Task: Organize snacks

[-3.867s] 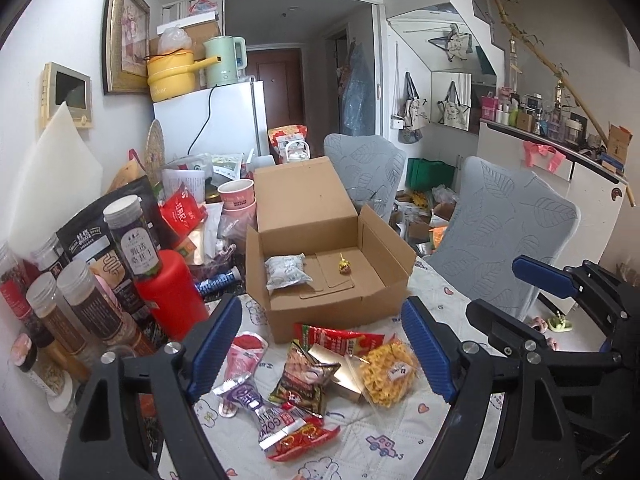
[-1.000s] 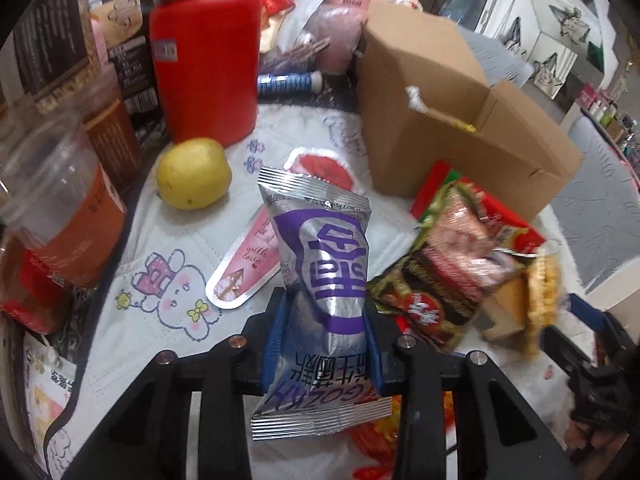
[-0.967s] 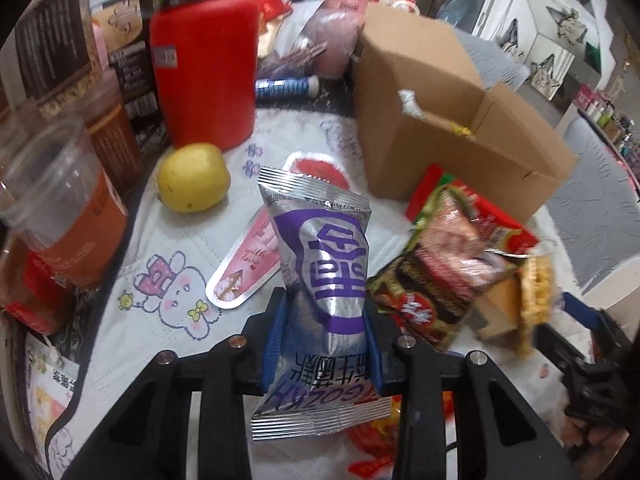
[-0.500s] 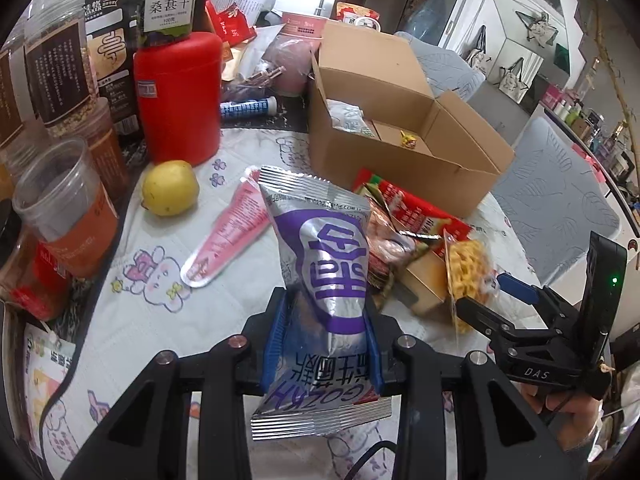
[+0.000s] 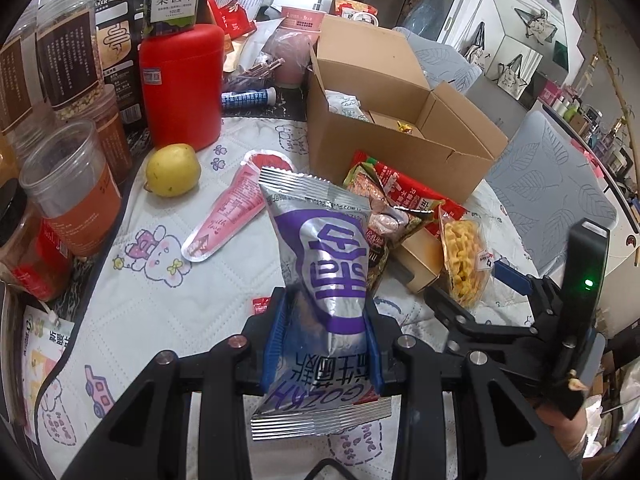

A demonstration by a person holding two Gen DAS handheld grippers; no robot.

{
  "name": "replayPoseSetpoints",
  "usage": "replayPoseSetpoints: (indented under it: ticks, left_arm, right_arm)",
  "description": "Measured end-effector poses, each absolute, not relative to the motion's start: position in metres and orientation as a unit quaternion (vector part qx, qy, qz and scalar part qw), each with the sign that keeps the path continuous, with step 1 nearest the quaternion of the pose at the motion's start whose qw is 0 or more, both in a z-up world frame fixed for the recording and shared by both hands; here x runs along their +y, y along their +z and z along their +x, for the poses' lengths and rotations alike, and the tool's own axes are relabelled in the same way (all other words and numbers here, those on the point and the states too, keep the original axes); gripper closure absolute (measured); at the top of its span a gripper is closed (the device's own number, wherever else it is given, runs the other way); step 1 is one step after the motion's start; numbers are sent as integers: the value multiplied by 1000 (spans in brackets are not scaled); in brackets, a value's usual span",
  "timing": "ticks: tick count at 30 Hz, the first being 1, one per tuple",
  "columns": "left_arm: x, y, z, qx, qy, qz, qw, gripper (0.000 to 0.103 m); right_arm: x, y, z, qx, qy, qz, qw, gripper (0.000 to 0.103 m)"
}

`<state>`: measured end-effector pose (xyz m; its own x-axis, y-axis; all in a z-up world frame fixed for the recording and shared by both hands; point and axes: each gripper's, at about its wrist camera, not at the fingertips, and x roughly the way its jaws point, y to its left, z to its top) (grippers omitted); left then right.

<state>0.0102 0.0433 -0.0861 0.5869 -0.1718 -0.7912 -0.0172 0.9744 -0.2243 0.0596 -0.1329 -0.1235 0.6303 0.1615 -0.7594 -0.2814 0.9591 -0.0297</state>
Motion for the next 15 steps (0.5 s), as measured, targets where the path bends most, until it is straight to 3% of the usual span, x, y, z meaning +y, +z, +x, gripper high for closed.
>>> replayPoseSetpoints:
  ticks: [7,15]
  left_arm:
    - [45,-87,11,451,-47,-108,885,69]
    - [40,-88,13,452,-61,-107,883,69]
  right_arm:
    - [-145,-133,73,441,99,-54,891,1]
    - [-168,-126,69,430,129,-4,893,21]
